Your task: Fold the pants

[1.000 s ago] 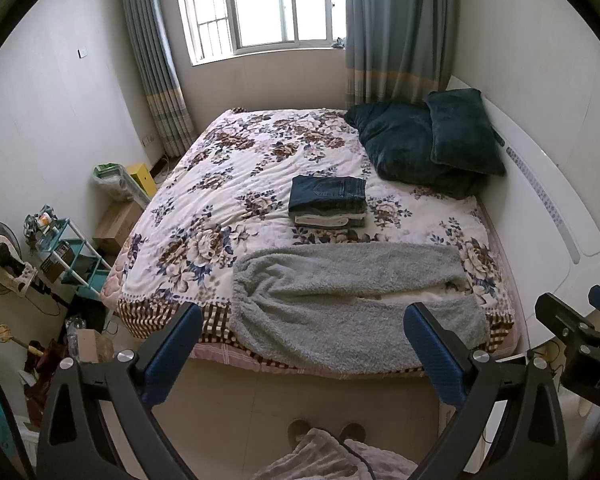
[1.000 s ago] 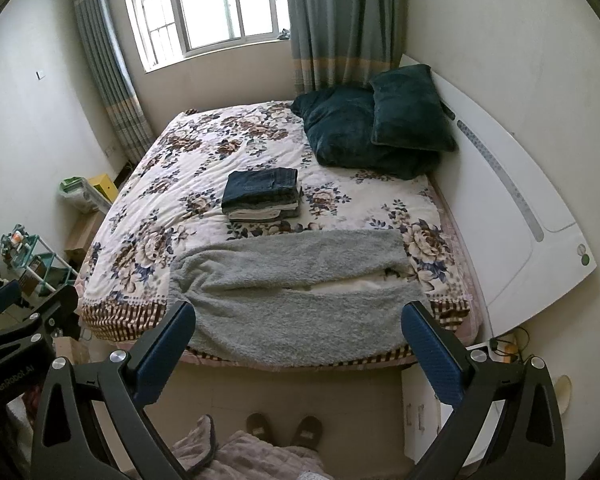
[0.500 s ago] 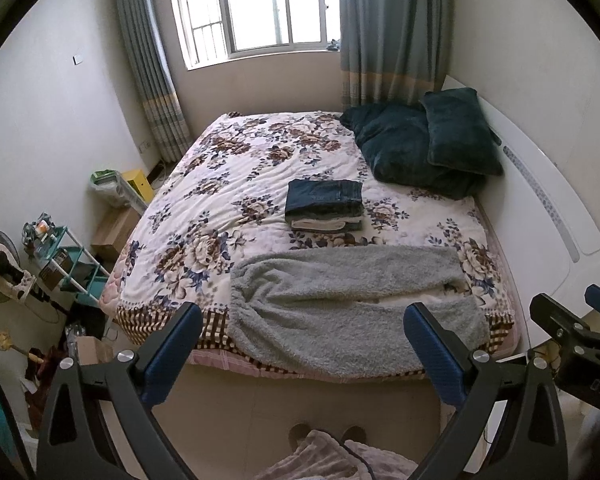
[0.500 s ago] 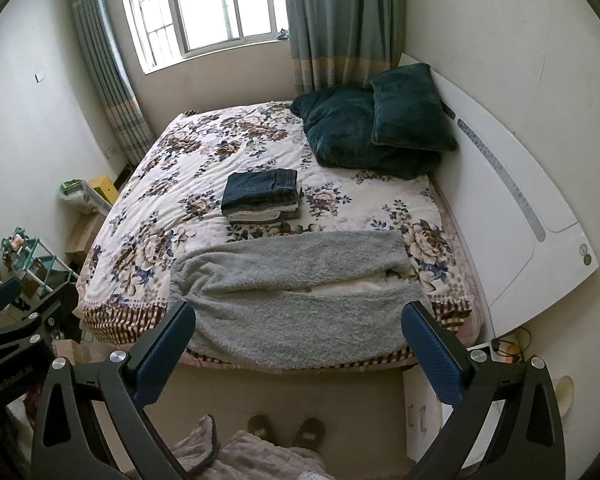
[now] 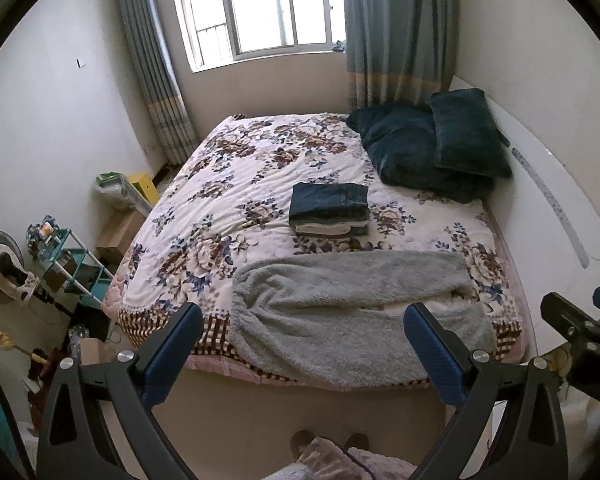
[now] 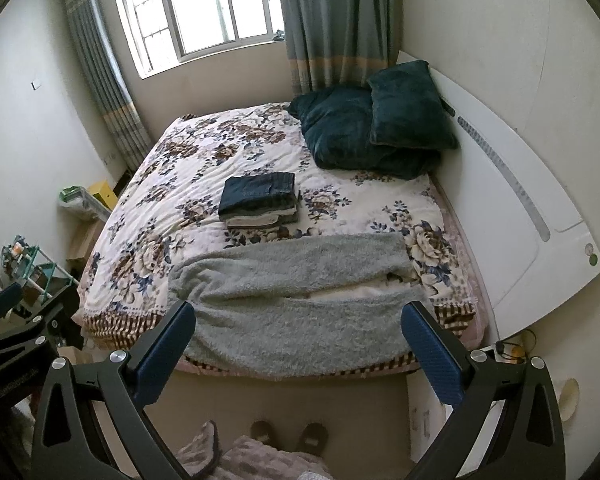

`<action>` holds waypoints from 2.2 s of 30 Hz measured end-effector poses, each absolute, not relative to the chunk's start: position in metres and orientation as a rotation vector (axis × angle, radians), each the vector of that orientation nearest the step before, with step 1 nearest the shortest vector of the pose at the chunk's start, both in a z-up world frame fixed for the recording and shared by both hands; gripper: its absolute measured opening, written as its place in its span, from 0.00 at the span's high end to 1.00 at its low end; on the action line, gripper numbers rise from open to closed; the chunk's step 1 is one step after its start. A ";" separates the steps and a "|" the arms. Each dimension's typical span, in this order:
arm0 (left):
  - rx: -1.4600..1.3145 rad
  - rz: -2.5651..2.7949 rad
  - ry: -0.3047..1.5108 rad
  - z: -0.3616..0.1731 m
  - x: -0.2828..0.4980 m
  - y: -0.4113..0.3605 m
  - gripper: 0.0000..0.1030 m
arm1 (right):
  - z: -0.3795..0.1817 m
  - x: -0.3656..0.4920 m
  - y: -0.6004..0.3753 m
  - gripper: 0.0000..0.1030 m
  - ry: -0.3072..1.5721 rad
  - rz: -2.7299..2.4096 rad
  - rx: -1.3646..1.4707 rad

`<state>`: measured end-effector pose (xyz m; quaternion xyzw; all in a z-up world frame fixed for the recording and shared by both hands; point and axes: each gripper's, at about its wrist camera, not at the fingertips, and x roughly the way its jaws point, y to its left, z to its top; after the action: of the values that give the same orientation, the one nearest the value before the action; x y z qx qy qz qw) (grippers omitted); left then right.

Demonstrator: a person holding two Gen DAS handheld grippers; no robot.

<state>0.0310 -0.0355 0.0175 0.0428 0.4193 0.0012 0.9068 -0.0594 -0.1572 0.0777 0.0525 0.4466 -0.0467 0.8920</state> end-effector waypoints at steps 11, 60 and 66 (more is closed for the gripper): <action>0.118 0.102 0.886 -0.055 0.075 -0.058 0.00 | 0.006 0.028 -0.181 0.00 0.960 -0.121 0.109; 0.821 -0.319 1.479 -0.573 0.509 -0.124 0.03 | -0.607 0.533 -0.164 0.00 1.612 0.129 -0.453; 0.761 -0.461 1.561 -0.615 0.521 -0.112 0.11 | -0.682 0.551 -0.147 0.02 1.672 0.293 -0.642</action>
<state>0.5207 -0.1122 -0.6152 0.3314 0.6797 -0.2008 0.6228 0.5506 -0.1473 -0.6819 -0.2788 0.7258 0.1270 0.6160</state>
